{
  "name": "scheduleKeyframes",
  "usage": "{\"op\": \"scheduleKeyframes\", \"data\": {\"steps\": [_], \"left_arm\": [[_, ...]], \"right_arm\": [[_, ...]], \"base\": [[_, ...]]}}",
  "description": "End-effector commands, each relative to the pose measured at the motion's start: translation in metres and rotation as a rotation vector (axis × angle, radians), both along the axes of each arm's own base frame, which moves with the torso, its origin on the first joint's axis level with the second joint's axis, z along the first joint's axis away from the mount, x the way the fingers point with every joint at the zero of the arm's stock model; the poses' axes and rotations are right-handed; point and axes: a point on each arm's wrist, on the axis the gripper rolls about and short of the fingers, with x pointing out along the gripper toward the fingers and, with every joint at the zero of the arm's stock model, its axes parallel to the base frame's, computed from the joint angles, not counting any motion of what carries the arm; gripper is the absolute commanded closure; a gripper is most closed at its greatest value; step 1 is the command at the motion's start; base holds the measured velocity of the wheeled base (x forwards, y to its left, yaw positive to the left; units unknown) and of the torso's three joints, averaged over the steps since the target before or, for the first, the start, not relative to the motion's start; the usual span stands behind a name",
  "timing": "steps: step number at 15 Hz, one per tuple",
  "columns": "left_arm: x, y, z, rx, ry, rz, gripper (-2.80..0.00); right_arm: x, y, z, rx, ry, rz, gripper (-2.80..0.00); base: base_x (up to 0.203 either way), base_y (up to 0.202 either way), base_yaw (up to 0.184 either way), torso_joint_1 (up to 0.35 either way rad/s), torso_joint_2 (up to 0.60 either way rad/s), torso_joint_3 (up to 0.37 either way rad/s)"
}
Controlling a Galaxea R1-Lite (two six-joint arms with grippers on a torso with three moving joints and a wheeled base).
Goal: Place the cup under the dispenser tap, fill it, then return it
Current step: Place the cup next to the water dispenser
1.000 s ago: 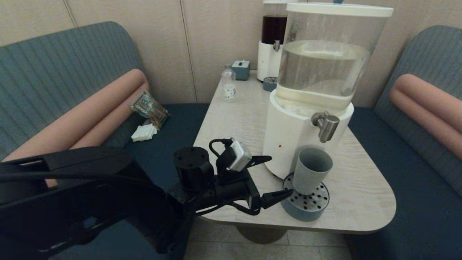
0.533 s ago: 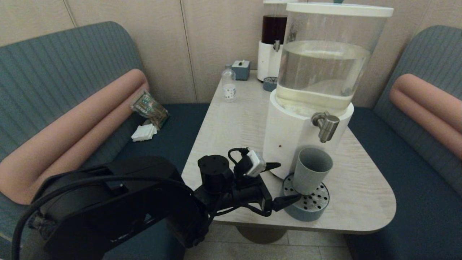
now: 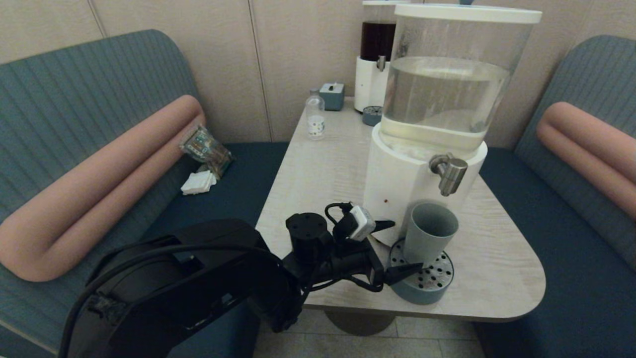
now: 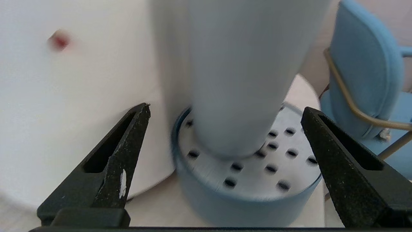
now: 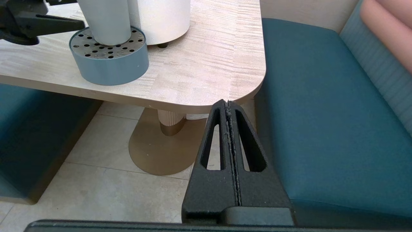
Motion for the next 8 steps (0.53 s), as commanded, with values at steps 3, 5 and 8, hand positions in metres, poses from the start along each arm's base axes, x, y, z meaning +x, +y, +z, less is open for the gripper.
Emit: {"op": "scheduleKeyframes", "data": {"steps": [3, 5, 8], "left_arm": [[0.001, -0.013, 0.004, -0.027, -0.032, -0.021, -2.8], [-0.001, -0.019, 0.001, -0.027, -0.031, -0.034, -2.8], [0.001, -0.024, -0.002, -0.03, -0.035, -0.039, -2.8]], "right_arm": [[0.001, 0.0, -0.004, -0.001, 0.014, 0.0, 0.0], [0.001, 0.0, -0.004, -0.001, 0.014, 0.0, 0.0], [0.001, 0.0, -0.003, -0.001, 0.014, 0.0, 0.0]], "base": [[0.0, 0.0, 0.0, 0.0, 0.0, 0.0], [0.0, 0.0, 0.0, 0.0, 0.0, 0.0], [0.0, 0.0, 0.0, 0.0, 0.0, 0.0]]}}
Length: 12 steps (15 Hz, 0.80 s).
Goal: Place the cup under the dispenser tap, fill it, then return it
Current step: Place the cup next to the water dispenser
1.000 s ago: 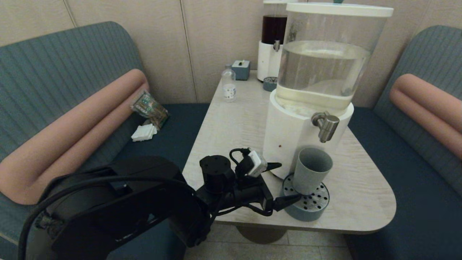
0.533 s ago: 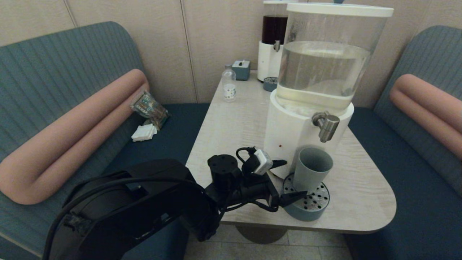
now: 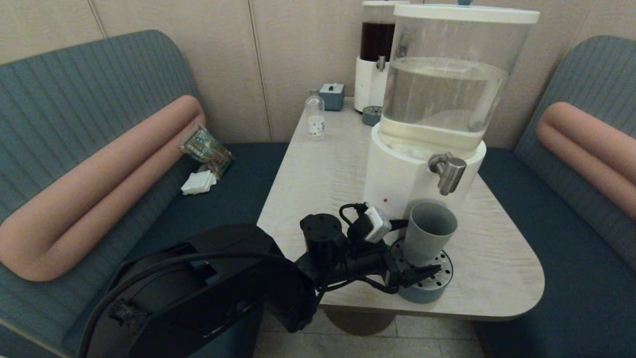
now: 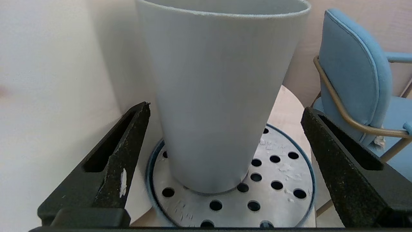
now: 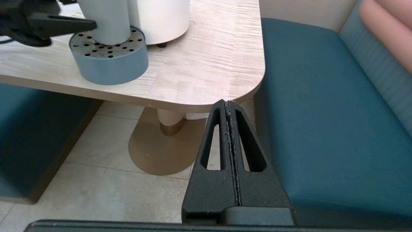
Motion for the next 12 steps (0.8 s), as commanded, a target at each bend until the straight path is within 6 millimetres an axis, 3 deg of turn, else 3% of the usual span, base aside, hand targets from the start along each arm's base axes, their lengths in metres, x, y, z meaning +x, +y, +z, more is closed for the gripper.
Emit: {"op": "scheduleKeyframes", "data": {"steps": [1, 12], "left_arm": [[0.001, -0.004, -0.003, -0.005, -0.007, -0.008, -2.8], [0.005, -0.021, -0.005, -0.033, -0.033, -0.012, -2.8]], "right_arm": [[0.001, 0.0, -0.004, 0.0, 0.015, 0.001, 0.0], [0.001, 0.0, -0.004, 0.0, 0.015, 0.001, 0.0]], "base": [[0.0, 0.0, 0.0, 0.0, 0.0, 0.0], [0.0, 0.0, 0.0, 0.0, 0.0, 0.0]]}}
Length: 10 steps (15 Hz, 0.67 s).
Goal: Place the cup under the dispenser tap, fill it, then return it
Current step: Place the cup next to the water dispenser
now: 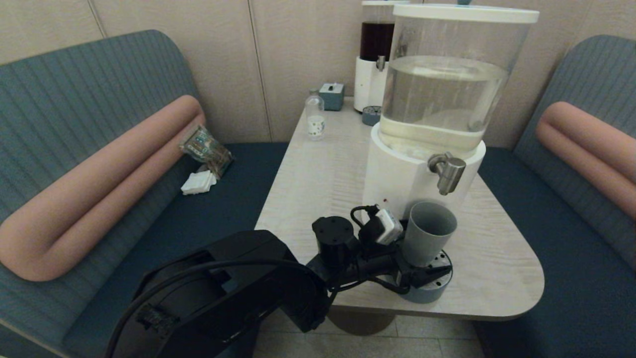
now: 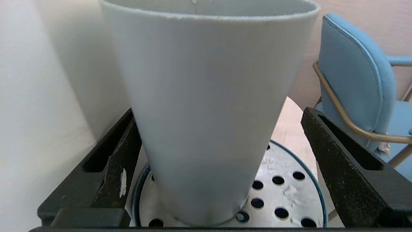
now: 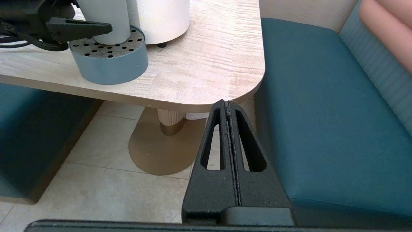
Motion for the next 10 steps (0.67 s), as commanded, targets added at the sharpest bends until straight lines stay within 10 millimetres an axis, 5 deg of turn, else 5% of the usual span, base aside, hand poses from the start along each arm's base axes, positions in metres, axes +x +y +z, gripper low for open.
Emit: {"op": "scheduleKeyframes", "data": {"steps": [1, 10], "left_arm": [[0.0013, -0.001, 0.0003, -0.009, -0.01, 0.004, 0.0], [-0.0024, -0.0012, 0.0086, -0.028, -0.012, 0.038, 0.0]], "right_arm": [[0.0011, 0.0, -0.0036, -0.001, 0.014, 0.001, 0.0], [0.0012, 0.0, -0.0037, -0.001, 0.015, 0.001, 0.0]], "base": [[0.0, 0.0, 0.0, 0.0, 0.0, 0.0], [0.0, 0.0, 0.0, 0.0, 0.0, 0.0]]}}
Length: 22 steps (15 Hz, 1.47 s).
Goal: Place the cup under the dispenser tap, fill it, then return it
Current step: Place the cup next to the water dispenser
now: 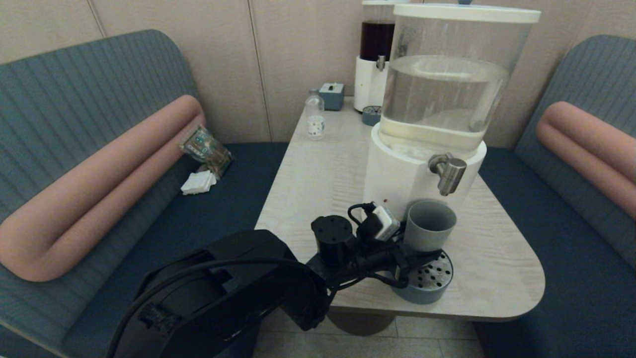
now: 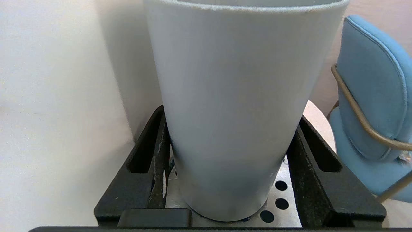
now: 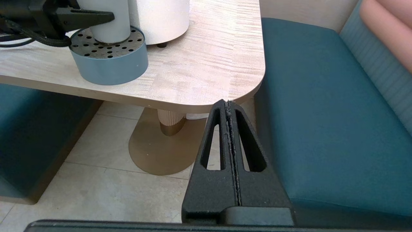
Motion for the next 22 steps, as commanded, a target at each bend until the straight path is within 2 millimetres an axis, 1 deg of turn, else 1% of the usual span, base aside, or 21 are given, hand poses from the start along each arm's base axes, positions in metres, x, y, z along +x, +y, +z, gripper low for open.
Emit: {"op": "scheduleKeyframes", "data": {"steps": [1, 3, 4, 7, 9, 10, 11, 14, 17, 19, 22], "left_arm": [[-0.004, 0.002, 0.008, -0.012, -0.009, 0.011, 0.0], [-0.013, 0.009, 0.011, 0.005, 0.011, 0.019, 0.0], [-0.019, 0.014, 0.016, 0.009, 0.017, 0.022, 0.0], [-0.04, 0.038, 0.029, 0.036, 0.053, 0.049, 0.0], [-0.053, 0.063, 0.043, 0.035, 0.084, 0.089, 0.0], [-0.057, 0.078, 0.051, 0.024, 0.095, 0.126, 0.0], [-0.055, 0.097, 0.06, 0.009, 0.1, 0.181, 0.0], [-0.038, 0.154, 0.077, -0.026, 0.093, 0.345, 0.0], [-0.013, 0.202, 0.085, -0.057, 0.07, 0.491, 0.0], [0.007, 0.219, 0.08, -0.07, 0.066, 0.551, 0.0], [0.034, 0.226, 0.06, -0.079, 0.067, 0.584, 0.0]], "right_arm": [[0.001, 0.0, -0.003, -0.001, 0.014, 0.0, 0.0], [0.001, 0.0, -0.004, -0.001, 0.015, 0.0, 0.0], [0.001, 0.0, -0.004, -0.001, 0.015, 0.0, 0.0], [0.001, 0.0, -0.004, -0.001, 0.015, 0.0, 0.0], [0.001, 0.0, -0.004, -0.001, 0.015, 0.0, 0.0], [0.001, 0.0, -0.004, -0.001, 0.014, 0.0, 0.0], [0.001, 0.0, -0.003, -0.001, 0.013, 0.0, 0.0], [0.001, 0.0, -0.004, -0.001, 0.015, 0.0, 0.0], [0.001, 0.0, -0.004, -0.001, 0.015, 0.0, 0.0], [0.001, 0.0, -0.004, -0.001, 0.015, 0.0, 0.0], [0.001, 0.0, -0.004, -0.001, 0.014, 0.0, 0.0]], "base": [[0.0, 0.0, 0.0, 0.0, 0.0, 0.0], [0.0, 0.0, 0.0, 0.0, 0.0, 0.0], [0.0, 0.0, 0.0, 0.0, 0.0, 0.0], [0.0, 0.0, 0.0, 0.0, 0.0, 0.0], [0.0, 0.0, 0.0, 0.0, 0.0, 0.0], [0.0, 0.0, 0.0, 0.0, 0.0, 0.0], [0.0, 0.0, 0.0, 0.0, 0.0, 0.0], [0.0, 0.0, 0.0, 0.0, 0.0, 0.0], [0.0, 0.0, 0.0, 0.0, 0.0, 0.0], [0.0, 0.0, 0.0, 0.0, 0.0, 0.0], [0.0, 0.0, 0.0, 0.0, 0.0, 0.0]]}}
